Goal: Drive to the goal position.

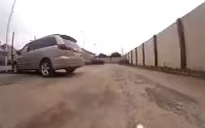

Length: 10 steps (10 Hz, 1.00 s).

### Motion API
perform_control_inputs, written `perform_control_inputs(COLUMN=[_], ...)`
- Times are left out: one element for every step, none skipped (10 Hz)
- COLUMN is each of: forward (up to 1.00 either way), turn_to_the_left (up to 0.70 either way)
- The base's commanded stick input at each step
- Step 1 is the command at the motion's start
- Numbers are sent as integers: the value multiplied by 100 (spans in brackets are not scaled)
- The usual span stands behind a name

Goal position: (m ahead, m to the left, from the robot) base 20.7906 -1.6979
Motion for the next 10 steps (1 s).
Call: perform_control_inputs(forward=[70, 70, 70, 70, 70, 70, 70, 70, 70, 70], turn_to_the_left=[-5, -27, -35, -35, -14, -9, -31, -31, -27, -23])
